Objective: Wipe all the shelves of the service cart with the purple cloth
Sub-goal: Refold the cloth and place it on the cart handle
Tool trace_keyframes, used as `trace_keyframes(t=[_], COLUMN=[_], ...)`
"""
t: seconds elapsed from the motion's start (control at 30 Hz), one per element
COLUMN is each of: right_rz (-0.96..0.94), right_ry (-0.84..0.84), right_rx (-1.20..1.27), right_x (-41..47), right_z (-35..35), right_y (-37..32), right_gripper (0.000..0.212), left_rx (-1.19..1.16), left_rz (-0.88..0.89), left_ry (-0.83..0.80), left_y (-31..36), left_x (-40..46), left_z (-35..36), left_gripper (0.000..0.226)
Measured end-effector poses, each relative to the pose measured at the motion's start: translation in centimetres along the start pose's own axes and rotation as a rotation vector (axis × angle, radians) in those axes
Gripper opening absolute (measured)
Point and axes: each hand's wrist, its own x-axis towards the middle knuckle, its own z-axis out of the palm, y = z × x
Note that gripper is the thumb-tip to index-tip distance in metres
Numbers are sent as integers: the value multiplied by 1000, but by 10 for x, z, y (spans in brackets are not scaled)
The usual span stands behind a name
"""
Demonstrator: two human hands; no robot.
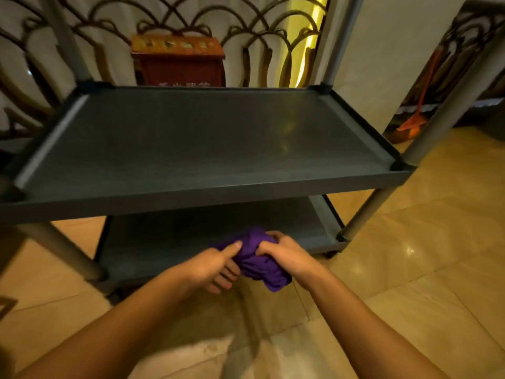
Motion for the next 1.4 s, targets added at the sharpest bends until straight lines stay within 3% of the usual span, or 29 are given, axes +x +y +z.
trace_keyframes(t=[0.1,0.2,0.3,0.4,0.53,0.63,0.73,0.83,0.9,0.97,1.0,1.07,1.17,1.3,1.4], right_rz=[30,60,129,145,113,134,137,108,96,65,35,-57,-165,-204,-178], right_ry=[-14,-44,-5,17,175,334,452,486,478,457,423,368,314,265,205], right_rx=[142,315,508,630,441,312,246,278,274,291,308,346,400,326,127], right_x=[-51,-99,-145,-194,-251,-294,-332,-365,-382,-401,-404,-413,-428,-440,-445], right_z=[-4,-16,-36,-56,-92,-119,-142,-165,-178,-194,-196,-208,-228,-267,-299], right_y=[-32,-61,-91,-131,-205,-264,-307,-352,-381,-413,-422,-442,-466,-482,-483], right_gripper=[49,17,20,19,24,45,50,41,36,33,34,36,47,50,62], left_rx=[-58,-131,-292,-344,-278,-167,7,401,653,677,611,473,465,367,263], left_rz=[36,189,301,354,437,423,409,333,390,578,633,681,673,811,857], left_ry=[-6,-23,-22,-21,20,-92,-162,-224,-133,17,0,-214,-464,-351,-223], left_y=[11,27,63,109,186,240,283,333,370,412,427,458,494,518,537], left_x=[-50,-98,-145,-200,-270,-320,-361,-393,-412,-436,-443,-454,-472,-480,-484], left_z=[-2,9,18,22,17,12,4,-16,-33,-45,-46,-39,-17,11,33], left_gripper=[62,61,54,65,60,53,35,83,88,91,98,104,76,31,25])
